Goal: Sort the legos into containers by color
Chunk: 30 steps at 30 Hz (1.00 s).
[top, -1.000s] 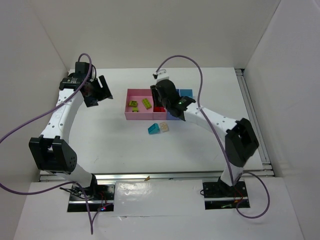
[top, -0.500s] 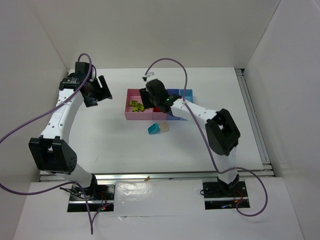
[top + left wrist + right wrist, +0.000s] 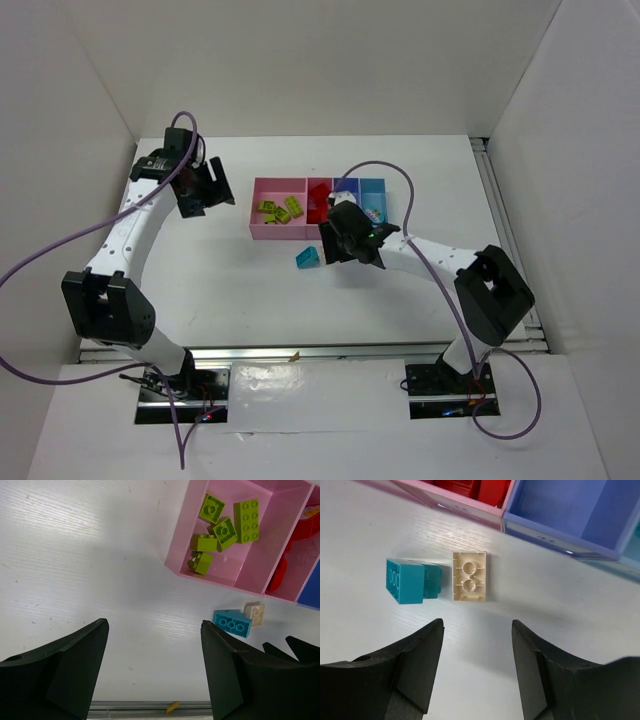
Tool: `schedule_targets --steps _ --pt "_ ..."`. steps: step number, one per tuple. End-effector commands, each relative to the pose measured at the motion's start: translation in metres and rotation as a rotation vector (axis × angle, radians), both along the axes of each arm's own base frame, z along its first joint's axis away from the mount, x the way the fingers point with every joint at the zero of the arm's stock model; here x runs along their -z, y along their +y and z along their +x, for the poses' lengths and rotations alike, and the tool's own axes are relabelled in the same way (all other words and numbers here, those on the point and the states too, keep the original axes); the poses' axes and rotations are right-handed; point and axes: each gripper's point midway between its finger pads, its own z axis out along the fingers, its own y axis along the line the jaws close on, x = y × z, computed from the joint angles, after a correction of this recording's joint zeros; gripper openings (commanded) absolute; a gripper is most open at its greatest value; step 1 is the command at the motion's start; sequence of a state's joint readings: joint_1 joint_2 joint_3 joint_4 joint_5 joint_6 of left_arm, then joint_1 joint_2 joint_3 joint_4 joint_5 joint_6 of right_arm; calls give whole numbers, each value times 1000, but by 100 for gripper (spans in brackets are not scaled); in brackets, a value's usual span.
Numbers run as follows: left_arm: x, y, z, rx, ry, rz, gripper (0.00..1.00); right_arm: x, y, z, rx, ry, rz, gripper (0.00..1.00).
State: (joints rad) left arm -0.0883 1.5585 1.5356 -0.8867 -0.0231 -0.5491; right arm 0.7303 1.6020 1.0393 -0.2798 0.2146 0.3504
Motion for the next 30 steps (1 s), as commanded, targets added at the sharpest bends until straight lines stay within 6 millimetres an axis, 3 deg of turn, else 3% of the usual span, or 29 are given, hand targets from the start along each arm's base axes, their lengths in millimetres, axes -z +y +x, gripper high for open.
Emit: schedule_targets --steps 1,9,15,20,21,22,23,24,25,27,30 --pt "0 -3 6 15 -10 10 85 13 8 4 1 36 9 65" --pt "-3 -3 5 13 -21 26 85 41 19 17 -47 42 -35 69" --pt "-3 -3 5 13 -21 26 85 46 27 31 -57 10 -35 68" --pt "-3 -3 5 13 -21 26 85 43 28 39 -36 -24 -36 53" --pt "-3 -3 5 13 -21 26 85 38 29 36 -39 -28 -42 41" --pt "-3 -3 5 13 -21 26 85 33 27 37 -33 -37 -43 36" --pt "-3 -3 5 13 -21 26 85 28 23 35 -16 -43 -42 32" --pt "-3 -3 5 13 -21 26 85 8 23 35 -14 -74 -14 29" --pt "-3 -3 5 13 -21 26 85 4 21 26 -17 -61 -17 26" --pt "-3 -3 5 13 -21 26 85 -19 11 15 -17 -70 -9 26" --pt "-4 -8 6 53 -31 33 85 -47 -7 16 38 -134 -24 26"
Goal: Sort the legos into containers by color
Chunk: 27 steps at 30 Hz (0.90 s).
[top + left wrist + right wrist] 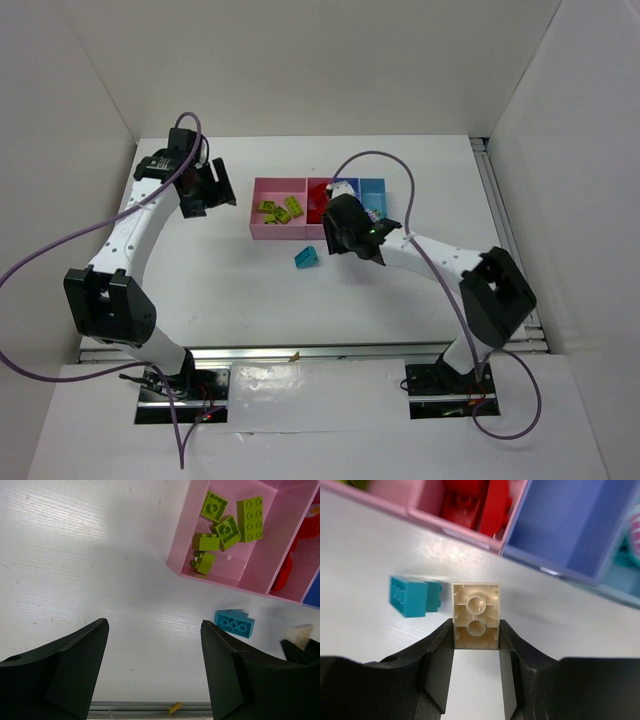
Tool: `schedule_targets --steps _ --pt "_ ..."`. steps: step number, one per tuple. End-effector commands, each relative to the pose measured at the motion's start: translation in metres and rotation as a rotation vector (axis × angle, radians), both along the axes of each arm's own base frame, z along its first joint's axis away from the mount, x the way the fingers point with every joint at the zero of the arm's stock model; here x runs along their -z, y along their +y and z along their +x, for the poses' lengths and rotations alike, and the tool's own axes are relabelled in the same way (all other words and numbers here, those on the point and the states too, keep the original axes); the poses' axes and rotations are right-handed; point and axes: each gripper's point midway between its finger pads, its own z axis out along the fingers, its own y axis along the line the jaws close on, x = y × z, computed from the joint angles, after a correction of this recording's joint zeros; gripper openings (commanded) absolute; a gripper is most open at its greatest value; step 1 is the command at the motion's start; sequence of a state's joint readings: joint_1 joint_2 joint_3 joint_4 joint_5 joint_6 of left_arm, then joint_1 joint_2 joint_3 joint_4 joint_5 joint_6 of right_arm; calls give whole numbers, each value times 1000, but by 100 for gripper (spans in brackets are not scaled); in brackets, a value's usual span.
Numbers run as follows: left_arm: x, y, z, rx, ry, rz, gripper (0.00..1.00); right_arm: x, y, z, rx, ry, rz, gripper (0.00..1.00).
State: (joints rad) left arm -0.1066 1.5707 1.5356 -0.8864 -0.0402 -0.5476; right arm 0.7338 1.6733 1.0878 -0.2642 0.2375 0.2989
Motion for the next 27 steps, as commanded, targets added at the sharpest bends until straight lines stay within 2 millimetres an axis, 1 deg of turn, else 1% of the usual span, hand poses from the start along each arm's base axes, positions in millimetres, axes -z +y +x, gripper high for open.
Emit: schedule_targets --steps 1,2,3,4,5,6,7,8,9,10,11,12,13,14,15,16,17,18,19,20,21,22,23,24,25,26,27 --pt "-4 -9 5 58 -27 10 85 -66 -18 9 85 -143 40 26" --pt "-4 -9 5 69 -28 17 85 -72 -24 13 96 -141 29 26" --pt "0 -18 3 112 -22 5 85 -88 -24 27 130 -156 57 26" --pt "2 -24 5 128 -32 -19 85 -79 -37 42 187 -125 38 26" --pt "3 -28 4 155 -41 -38 86 -76 -41 46 217 -93 41 26" --pt "12 -37 -2 199 -19 -79 86 -84 -38 56 217 -98 68 26" --pt "13 -45 -6 232 -23 -95 86 -74 -44 65 234 -77 60 26" --pt "17 -48 -9 255 -10 -106 86 -75 -44 73 245 -90 70 26" --pt "17 -57 -12 289 -10 -101 86 -77 -37 78 225 -94 85 26" --pt "20 -63 -17 319 0 -110 86 -67 -41 86 240 -77 70 27" --pt "20 -69 -19 351 -1 -113 86 -63 -44 92 253 -73 66 27" --pt "20 -75 -21 376 -2 -109 86 -61 -42 96 244 -74 56 27" --pt "20 -88 -27 428 -2 -110 86 -66 -44 105 246 -89 54 27" --pt "20 -94 -30 447 -1 -110 86 -61 -40 113 238 -96 51 27" --pt "22 -101 -35 477 8 -117 86 -61 -39 117 224 -108 41 27" --pt "25 -110 -39 504 19 -117 86 -65 -36 123 217 -125 45 27" --pt "26 -115 -41 520 20 -117 86 -57 -34 127 216 -117 39 29" --pt "30 -119 -42 530 32 -108 86 -56 -38 133 226 -123 27 29" --pt "30 -123 -45 542 33 -108 86 -58 -36 137 226 -126 29 33" --pt "34 -130 -48 555 49 -111 86 -56 -34 139 226 -123 27 38" --pt "38 -133 -49 563 58 -110 86 -49 -34 139 225 -111 18 46" --pt "42 -134 -49 555 73 -113 86 -52 -33 140 233 -111 27 59" --pt "38 -142 -51 578 64 -113 87 -52 -33 140 233 -111 27 64" --pt "43 -143 -51 578 77 -112 87 -58 -33 140 233 -120 33 68" --pt "44 -149 -52 594 82 -111 87 -63 -33 140 233 -128 40 70" --pt "41 -153 -52 604 72 -112 87 -71 -36 136 233 -140 48 72" --pt "46 -159 -54 620 89 -109 87 -78 -36 135 234 -154 59 72"
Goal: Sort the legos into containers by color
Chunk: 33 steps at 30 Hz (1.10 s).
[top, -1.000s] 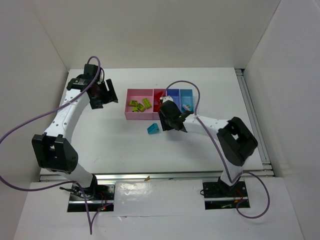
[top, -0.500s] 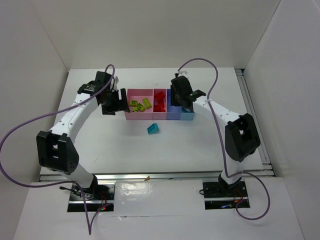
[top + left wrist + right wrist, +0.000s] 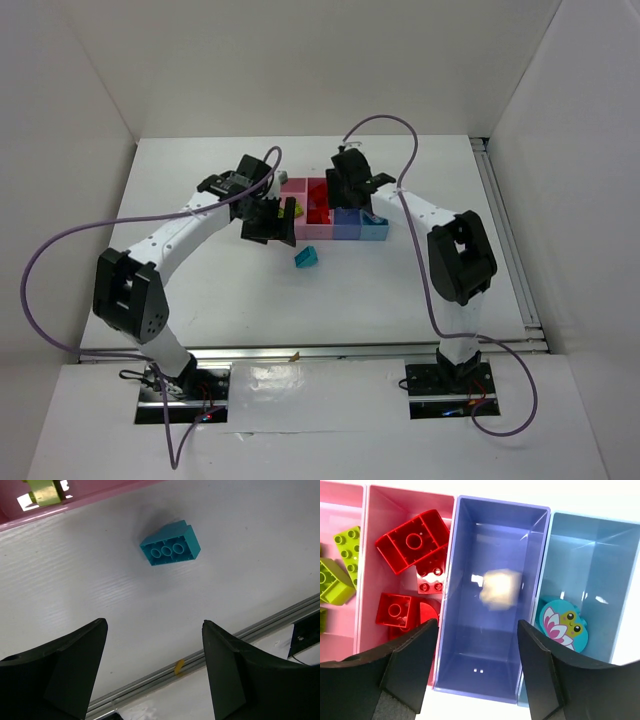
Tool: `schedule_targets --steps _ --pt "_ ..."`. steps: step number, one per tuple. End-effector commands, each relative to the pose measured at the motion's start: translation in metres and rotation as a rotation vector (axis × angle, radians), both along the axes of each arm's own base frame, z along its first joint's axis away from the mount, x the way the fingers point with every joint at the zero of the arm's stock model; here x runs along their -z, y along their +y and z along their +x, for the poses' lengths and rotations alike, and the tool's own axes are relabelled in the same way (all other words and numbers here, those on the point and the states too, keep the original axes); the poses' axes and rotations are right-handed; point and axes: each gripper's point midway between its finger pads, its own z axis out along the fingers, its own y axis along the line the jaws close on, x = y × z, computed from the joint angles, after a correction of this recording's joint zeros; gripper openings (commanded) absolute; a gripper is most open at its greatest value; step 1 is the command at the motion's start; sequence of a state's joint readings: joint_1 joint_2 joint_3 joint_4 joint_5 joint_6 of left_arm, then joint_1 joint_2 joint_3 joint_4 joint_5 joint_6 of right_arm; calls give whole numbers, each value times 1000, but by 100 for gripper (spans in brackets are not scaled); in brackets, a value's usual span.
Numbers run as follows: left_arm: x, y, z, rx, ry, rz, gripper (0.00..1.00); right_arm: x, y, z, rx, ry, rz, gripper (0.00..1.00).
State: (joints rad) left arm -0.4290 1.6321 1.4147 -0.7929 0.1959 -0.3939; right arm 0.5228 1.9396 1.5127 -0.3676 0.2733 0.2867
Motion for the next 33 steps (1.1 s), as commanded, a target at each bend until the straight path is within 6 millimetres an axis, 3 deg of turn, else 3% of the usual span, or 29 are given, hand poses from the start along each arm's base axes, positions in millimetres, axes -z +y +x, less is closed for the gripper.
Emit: schedule_targets --steps 1,2,3,4,5,6,8,10,14,17,24,33 --pt "-1 -18 4 49 -14 -3 87 -53 -4 5 15 -109 43 72" --pt "-1 -23 4 47 -18 5 87 -52 -10 1 30 -115 30 72" --pt "4 -25 1 37 -1 20 87 -70 -16 -4 42 -150 39 72" --pt "4 -28 3 14 -4 29 87 -75 -21 -9 58 -160 43 72" --pt "13 -32 2 -26 29 42 87 -71 -36 -14 89 -156 21 72" --pt "15 -44 -1 -16 27 51 87 -87 -39 -21 98 -182 49 72" --pt "15 -52 9 -100 -5 93 87 -91 -59 -27 142 -187 46 72" --pt "30 -60 5 -143 27 161 87 -92 -78 -40 178 -174 34 72" --pt "46 -58 19 -255 7 250 84 -98 -96 -52 212 -172 31 72" --pt "58 -62 22 -259 0 297 83 -91 -103 -59 220 -147 15 72" --pt "73 -47 32 -332 -22 431 79 -94 -104 -60 215 -148 31 72" --pt "80 -59 31 -300 -18 430 71 -93 -106 -57 206 -154 26 72"
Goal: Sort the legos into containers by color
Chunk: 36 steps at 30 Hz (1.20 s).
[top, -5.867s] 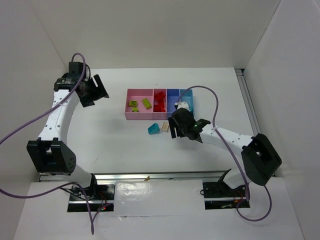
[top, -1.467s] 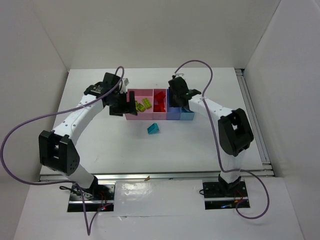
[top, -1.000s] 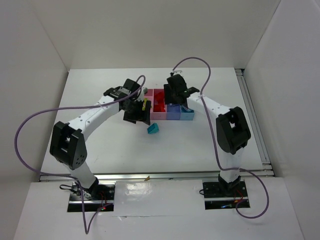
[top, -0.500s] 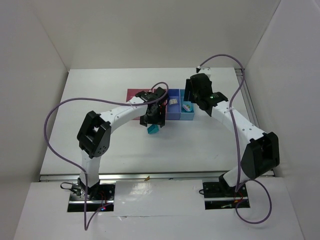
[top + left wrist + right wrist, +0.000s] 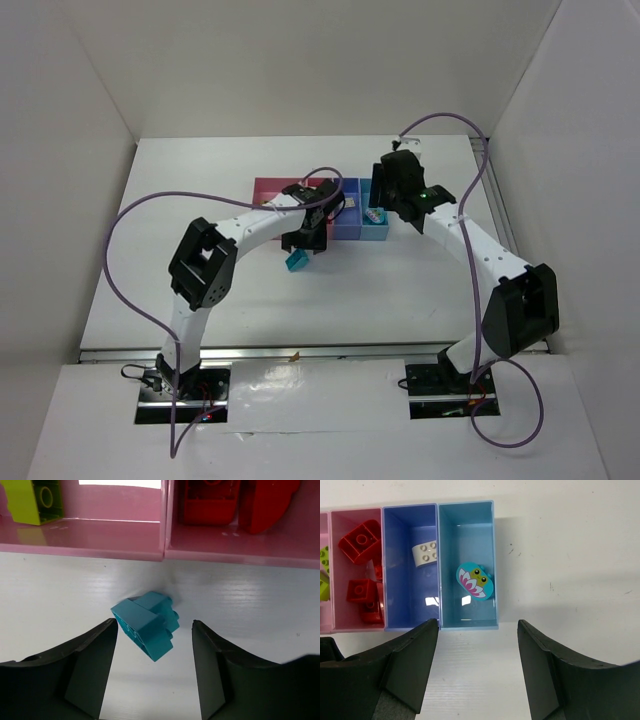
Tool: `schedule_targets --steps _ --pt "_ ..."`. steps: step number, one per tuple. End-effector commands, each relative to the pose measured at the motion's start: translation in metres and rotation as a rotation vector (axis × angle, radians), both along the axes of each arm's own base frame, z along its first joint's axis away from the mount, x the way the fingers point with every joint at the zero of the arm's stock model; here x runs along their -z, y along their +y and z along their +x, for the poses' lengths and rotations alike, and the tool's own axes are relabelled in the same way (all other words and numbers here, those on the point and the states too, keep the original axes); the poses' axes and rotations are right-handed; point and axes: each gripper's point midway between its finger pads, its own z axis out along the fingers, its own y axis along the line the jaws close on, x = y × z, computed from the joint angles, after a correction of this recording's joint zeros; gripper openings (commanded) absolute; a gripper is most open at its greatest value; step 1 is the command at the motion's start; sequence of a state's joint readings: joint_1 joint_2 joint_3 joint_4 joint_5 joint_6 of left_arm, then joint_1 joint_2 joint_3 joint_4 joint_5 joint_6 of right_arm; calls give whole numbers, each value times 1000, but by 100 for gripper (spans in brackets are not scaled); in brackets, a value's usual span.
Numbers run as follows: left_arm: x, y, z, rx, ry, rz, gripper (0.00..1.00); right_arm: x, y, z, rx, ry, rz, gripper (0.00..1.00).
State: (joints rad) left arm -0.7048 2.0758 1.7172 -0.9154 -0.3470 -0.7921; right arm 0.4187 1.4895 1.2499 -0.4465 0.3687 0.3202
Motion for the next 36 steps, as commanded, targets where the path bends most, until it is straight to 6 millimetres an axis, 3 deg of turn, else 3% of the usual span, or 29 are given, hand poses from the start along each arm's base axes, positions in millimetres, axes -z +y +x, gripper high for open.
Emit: schedule_targets --steps 1,4,13,22,28,31,36 --pt "-2 -7 1 12 -8 10 71 -9 -6 1 10 -30 6 72" --pt "-2 -10 -1 21 -8 10 71 -5 -4 0 1 -19 8 72" --pt "4 7 -10 -15 12 78 71 6 -1 0 -13 4 11 72" --pt "10 7 -5 -19 5 100 61 13 1 -1 -21 23 10 72" --pt "4 7 -4 -11 -1 97 46 13 1 -1 -21 23 10 72" --pt "-21 3 -1 9 -41 55 30 17 2 -3 -29 35 13 72" --pt "-72 -12 1 74 -102 -68 16 18 8 -12 -69 58 40 72"
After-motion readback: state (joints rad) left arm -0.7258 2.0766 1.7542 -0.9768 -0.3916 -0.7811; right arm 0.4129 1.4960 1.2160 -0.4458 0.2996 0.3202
